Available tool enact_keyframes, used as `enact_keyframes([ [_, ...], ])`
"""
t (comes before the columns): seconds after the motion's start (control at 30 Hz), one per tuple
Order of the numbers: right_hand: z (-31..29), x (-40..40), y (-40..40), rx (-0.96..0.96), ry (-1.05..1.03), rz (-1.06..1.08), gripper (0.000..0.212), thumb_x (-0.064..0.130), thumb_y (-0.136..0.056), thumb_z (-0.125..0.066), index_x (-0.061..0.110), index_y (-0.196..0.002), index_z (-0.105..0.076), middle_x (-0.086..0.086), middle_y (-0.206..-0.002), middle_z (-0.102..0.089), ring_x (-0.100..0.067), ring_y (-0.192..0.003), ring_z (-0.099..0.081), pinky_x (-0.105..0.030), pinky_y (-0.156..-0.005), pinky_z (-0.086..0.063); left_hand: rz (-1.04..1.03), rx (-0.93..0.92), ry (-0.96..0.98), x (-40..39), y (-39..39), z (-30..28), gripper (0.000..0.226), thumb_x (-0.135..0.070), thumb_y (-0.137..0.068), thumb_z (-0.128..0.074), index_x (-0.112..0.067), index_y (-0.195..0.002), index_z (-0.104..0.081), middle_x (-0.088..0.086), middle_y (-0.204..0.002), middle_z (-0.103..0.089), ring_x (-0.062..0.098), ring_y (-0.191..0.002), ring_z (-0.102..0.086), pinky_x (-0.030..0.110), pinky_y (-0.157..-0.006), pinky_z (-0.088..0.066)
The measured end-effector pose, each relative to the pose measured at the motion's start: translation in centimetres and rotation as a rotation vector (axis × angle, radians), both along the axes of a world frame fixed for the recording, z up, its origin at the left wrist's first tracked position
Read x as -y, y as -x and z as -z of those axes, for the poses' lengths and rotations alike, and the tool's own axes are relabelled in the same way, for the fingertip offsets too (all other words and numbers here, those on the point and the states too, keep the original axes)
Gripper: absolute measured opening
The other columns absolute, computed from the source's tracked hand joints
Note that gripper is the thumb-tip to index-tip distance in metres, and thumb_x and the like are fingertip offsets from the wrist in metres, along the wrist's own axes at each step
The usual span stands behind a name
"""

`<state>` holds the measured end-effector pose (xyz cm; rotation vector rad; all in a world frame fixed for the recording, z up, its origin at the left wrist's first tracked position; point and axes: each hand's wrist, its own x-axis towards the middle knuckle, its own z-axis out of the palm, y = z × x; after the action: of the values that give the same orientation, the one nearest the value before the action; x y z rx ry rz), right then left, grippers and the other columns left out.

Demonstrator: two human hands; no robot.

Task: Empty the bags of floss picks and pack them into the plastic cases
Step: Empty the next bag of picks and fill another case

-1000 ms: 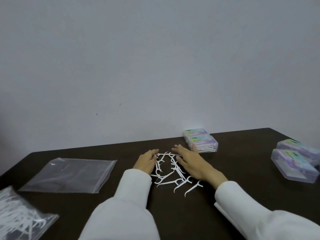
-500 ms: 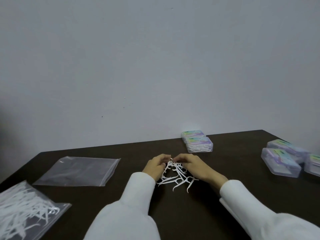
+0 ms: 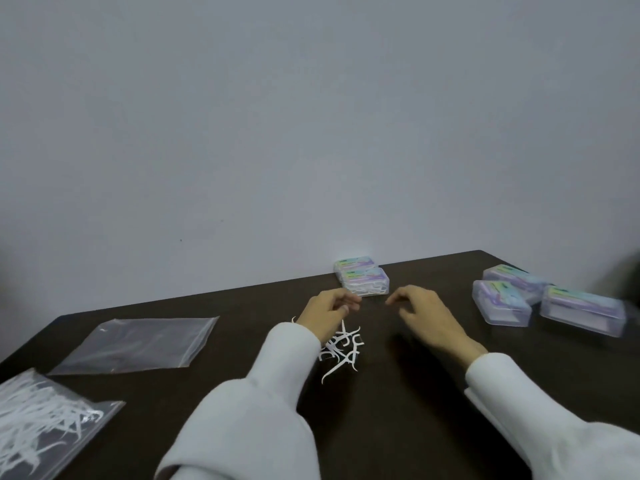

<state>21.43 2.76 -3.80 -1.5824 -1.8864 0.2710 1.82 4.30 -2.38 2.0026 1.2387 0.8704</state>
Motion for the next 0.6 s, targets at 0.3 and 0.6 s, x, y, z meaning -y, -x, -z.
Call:
enact_keyframes([
  [0.3,1.7,2.4,-8.5,0.305,-0.095,0.462,0.049,0.021,-0.087,-0.059,0.013,-0.133,-0.042,-0.009,-0.138,-0.045,-0.020,-0.127,-0.044,-0.035,-0.109,-0.036,0.181,-0.070,-0.031,1.3,-11.8,0.6,0.035,-0.002,-0.095,-0.042,-0.018,-0.123,-0.057,0.000,-0.129,-0.056,0.011,-0.121,-0.049,0.019,-0.098,-0.035],
  [0.6,2.3,2.1,-10.3,0.125,-0.110,0.584,0.053,0.030,-0.085,-0.064,0.009,-0.128,-0.043,-0.012,-0.134,-0.043,-0.024,-0.123,-0.045,-0.034,-0.097,-0.045,0.040,0.113,0.034,0.2,-14.8,2.8,0.036,0.003,-0.094,-0.040,-0.017,-0.118,-0.058,-0.001,-0.122,-0.059,0.003,-0.110,-0.051,0.007,-0.086,-0.036],
])
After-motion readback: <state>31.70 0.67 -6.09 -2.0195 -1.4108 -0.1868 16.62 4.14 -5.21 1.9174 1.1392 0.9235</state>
